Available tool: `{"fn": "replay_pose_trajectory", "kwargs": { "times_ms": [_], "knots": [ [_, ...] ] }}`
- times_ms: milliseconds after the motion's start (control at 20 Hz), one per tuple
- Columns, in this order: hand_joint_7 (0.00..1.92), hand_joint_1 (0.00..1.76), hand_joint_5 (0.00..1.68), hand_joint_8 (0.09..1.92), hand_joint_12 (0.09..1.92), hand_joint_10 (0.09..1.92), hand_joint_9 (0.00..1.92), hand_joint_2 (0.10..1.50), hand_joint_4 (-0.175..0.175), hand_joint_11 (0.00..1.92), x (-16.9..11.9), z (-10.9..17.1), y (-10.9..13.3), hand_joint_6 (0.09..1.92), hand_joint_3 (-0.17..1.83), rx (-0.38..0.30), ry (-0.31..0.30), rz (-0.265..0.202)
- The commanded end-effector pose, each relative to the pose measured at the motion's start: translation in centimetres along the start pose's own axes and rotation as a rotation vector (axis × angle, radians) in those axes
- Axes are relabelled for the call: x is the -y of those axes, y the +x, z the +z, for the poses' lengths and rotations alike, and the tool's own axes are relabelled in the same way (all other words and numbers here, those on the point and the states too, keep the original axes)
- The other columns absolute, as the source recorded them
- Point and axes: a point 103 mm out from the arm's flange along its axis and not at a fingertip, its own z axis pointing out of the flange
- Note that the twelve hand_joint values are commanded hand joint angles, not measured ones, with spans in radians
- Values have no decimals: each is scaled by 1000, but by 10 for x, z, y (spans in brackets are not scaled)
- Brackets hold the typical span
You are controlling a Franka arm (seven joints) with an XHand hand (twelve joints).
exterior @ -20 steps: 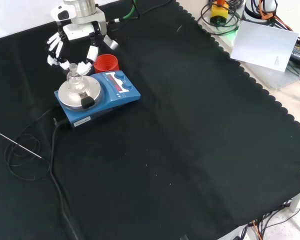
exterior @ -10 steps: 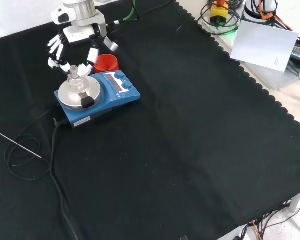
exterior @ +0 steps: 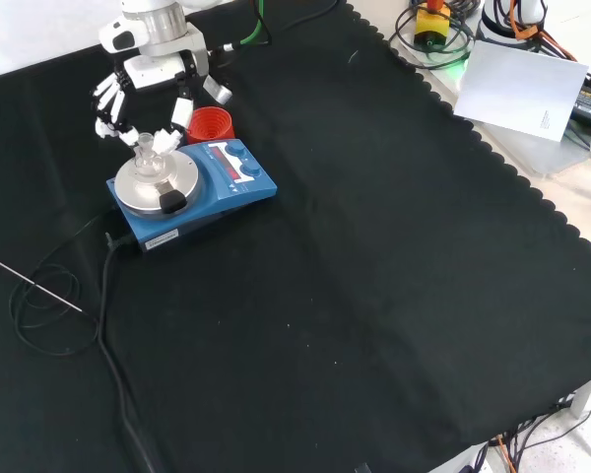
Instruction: Place the round-bottom flask on the heater.
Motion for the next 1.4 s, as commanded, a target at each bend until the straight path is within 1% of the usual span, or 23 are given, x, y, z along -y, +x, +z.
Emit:
{"fn": "replay_pose_trajectory", "kwargs": {
  "times_ms": [50, 150, 250, 300, 350, 450, 500, 550, 600, 650, 750, 950, 1300, 1400],
  "knots": [
    [583, 1119, 1106, 608, 1294, 558, 778, 654, 19, 396, 0, 2, 0, 1049, 834, 5, 4, 3],
    [583, 1119, 1106, 608, 1294, 558, 778, 654, 19, 396, 0, 3, -1, 1049, 835, 4, 6, 6],
    [583, 1119, 1106, 608, 1294, 558, 778, 654, 19, 397, 0, 3, -1, 1049, 836, -17, 9, 4],
    [578, 1114, 1096, 609, 1296, 560, 773, 675, 23, 394, 0, 3, -2, 1046, 801, -31, 11, 3],
    [567, 1105, 1080, 612, 1299, 563, 765, 711, 34, 389, 0, 3, -3, 1041, 739, -42, 11, 0],
    [536, 1070, 1036, 628, 1309, 582, 739, 837, 92, 370, 0, 2, -3, 1019, 511, -52, 13, -14],
    [525, 1036, 977, 631, 1310, 588, 728, 819, 45, 362, 0, 1, -3, 967, 503, -56, 12, -16],
    [516, 1010, 908, 632, 1308, 593, 720, 763, -1, 357, 0, 0, -3, 916, 563, -58, 12, -18],
    [507, 993, 832, 633, 1308, 597, 710, 707, -28, 352, 0, 0, -3, 879, 632, -55, 16, -20],
    [499, 980, 771, 633, 1308, 599, 701, 668, -40, 348, 0, -1, -3, 853, 677, -52, 19, -21],
    [486, 964, 696, 633, 1308, 601, 688, 626, -45, 338, 1, -1, -3, 819, 716, -53, 23, -20],
    [470, 950, 628, 632, 1311, 604, 676, 601, -42, 325, 4, -4, -4, 785, 728, -51, 26, -17],
    [451, 939, 606, 640, 1323, 618, 659, 594, -40, 309, 10, -5, -3, 746, 727, -42, 29, -17],
    [447, 937, 606, 643, 1325, 622, 655, 594, -40, 307, 14, -8, -3, 738, 726, -42, 11, -23]
  ]
}}
